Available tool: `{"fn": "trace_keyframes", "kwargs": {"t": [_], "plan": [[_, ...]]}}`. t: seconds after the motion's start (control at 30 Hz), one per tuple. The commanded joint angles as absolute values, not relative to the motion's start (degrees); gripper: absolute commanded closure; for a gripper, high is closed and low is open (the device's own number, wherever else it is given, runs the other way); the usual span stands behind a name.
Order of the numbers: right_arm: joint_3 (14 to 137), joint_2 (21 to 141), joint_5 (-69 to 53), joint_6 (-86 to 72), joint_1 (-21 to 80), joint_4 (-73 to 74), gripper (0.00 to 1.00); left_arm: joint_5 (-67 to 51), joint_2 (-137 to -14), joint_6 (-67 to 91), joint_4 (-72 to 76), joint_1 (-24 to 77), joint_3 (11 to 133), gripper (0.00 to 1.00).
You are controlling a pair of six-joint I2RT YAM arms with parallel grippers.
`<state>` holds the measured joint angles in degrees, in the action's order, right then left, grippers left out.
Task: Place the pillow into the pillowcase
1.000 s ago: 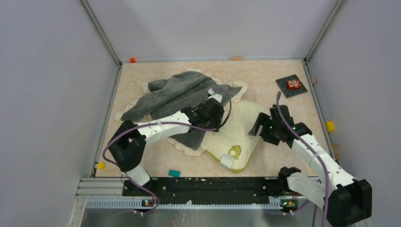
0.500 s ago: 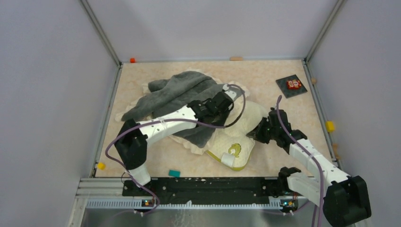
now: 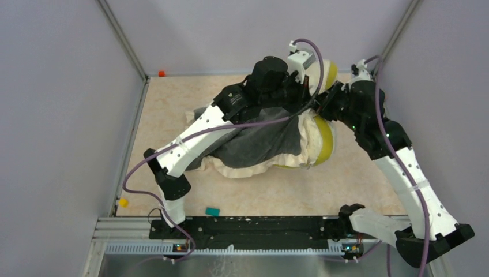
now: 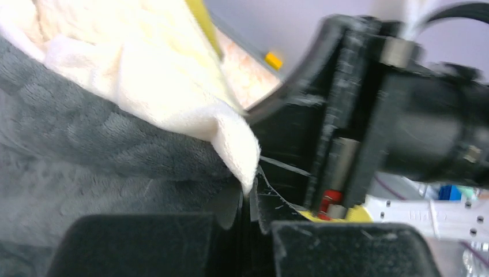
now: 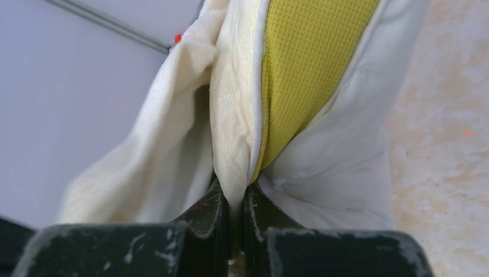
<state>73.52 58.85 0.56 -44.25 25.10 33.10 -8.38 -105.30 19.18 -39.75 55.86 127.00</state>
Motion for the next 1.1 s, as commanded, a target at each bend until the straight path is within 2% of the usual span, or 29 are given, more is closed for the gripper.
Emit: {"fn": "trace_keyframes", "kwargs": {"t": [0.0,0.13,0.3,0.4,0.47,0.57,0.67,0.8,0.9,1.07], "plan": [[89.74,62.39,3.78,-40.25,26.02,33.81,1.0,-13.25,-107.81,21.53,-34.15,54.23,130.73,1.0],[104.36,66.7,7.74,-36.63,26.02,36.62,1.0,-20.89,-108.16,26.13,-22.19,54.27,132.7,1.0],[132.27,77.45,10.63,-31.11,26.02,44.05,1.0,-27.46,-110.72,33.68,-7.75,55.42,136.06,1.0],[149.43,84.08,10.32,-28.5,26.06,47.62,1.0,-26.86,-110.83,36.33,-3.77,55.81,138.4,1.0],[149.18,84.41,8.68,-28.02,26.02,44.47,1.0,-23.28,-108.97,36.13,-4.15,55.68,138.27,1.0],[141.4,83.29,3.5,-29.93,26.02,38.11,1.0,-16.99,-104.13,38.59,-6.54,53.06,132.53,1.0],[139.75,88.18,0.19,-31.77,28.73,37.77,1.0,-15.16,-98.52,46.58,-11.09,46.3,119.04,1.0],[138.48,95.89,5.48,-29.81,39.8,37.42,1.0,-17.2,-88.37,51.98,-4.55,39.22,92.88,1.0],[134.43,100.0,6.05,-32.11,43.46,36.23,1.0,-18.13,-80.33,54.8,-1.36,33.51,76.22,1.0],[126.86,104.6,8.29,-32.47,48.99,32.39,1.0,-16.92,-69.09,55.37,-2.81,22.3,56.17,1.0]]}}
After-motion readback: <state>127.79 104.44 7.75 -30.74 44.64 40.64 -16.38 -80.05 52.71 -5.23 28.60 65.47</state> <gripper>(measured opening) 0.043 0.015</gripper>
